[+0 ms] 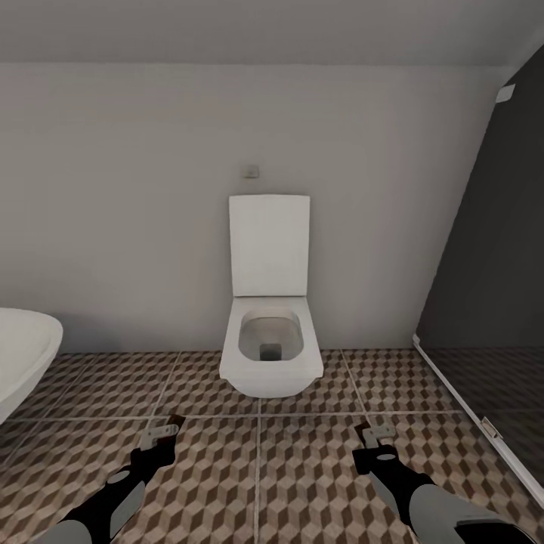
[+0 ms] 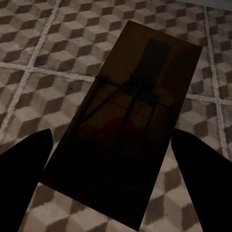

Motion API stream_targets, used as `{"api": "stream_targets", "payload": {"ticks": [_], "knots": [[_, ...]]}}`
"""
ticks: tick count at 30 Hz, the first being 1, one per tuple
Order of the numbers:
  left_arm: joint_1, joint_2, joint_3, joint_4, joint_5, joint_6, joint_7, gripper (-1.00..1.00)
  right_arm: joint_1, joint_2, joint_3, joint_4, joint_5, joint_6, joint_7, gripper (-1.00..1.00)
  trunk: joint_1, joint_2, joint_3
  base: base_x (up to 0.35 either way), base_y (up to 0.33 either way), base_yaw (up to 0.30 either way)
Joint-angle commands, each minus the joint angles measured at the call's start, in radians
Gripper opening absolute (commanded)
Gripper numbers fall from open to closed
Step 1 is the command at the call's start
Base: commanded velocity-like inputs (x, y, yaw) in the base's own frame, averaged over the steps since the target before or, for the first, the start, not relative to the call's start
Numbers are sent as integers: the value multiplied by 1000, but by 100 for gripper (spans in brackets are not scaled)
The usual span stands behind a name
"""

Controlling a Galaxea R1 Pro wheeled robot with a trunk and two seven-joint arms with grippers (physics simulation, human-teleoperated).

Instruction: Take the four mousetraps from the cabinet in the bathroom and place them on the bathroom floor. Make sure all four end up on the same floor surface, and ensure that at least two of them are either under or directly next to the same bathroom sink.

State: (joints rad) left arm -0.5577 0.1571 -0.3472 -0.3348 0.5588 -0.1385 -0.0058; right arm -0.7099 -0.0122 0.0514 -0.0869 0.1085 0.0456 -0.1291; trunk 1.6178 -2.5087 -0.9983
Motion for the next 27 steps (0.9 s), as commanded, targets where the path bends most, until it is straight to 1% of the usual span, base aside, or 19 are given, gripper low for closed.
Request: {"api": "stream_targets", "payload": {"ticks": [1,8,13,17,20,21,22,23,24,25,26,27], "knots": [[-1,1,-8,0,10,-5,0,-100,0,0,4,-1,8,9,-4,-100,0,0,-1,0,0,0],[-1,0,-7,-1,10,-6,1,-100,0,0,4,-1,8,6,-5,-100,0,0,-1,0,0,0],[-1,0,-5,0,11,-41,-1,-100,0,0,1,-2,7,1,-9,-100,0,0,-1,0,0,0],[-1,1,-6,0,13,-36,-6,-100,0,2,5,-2,10,0,-29,-100,0,0,-1,0,0,0],[-1,1,-4,1,13,-33,-6,-100,0,3,5,-4,11,3,-32,-100,0,0,-1,0,0,0],[-2,-1,-8,0,11,-30,-1,-100,-1,64,4,-63,8,91,-39,-100,0,0,-1,0,0,0],[-2,-2,-8,-2,11,-22,0,-100,-1,91,4,-83,6,134,-40,-100,0,0,-1,0,0,0],[-3,-3,-8,-6,11,-15,1,-100,-1,104,3,-91,5,151,-41,-100,0,0,-1,0,0,0],[-4,-5,-8,-17,10,6,3,-100,-2,128,2,-104,3,174,-42,-100,0,0,-1,0,0,0],[-5,-7,-8,-24,10,20,4,-100,-3,137,2,-108,2,182,-42,-100,0,0,-1,0,0,0],[-7,-9,-9,-36,9,51,5,-100,-6,151,1,-114,0,193,-43,-100,0,0,-1,0,0,0],[-7,-11,-9,-42,10,86,5,-100,-13,159,1,-118,-2,200,-43,-100,0,0,-1,0,0,0]]}}
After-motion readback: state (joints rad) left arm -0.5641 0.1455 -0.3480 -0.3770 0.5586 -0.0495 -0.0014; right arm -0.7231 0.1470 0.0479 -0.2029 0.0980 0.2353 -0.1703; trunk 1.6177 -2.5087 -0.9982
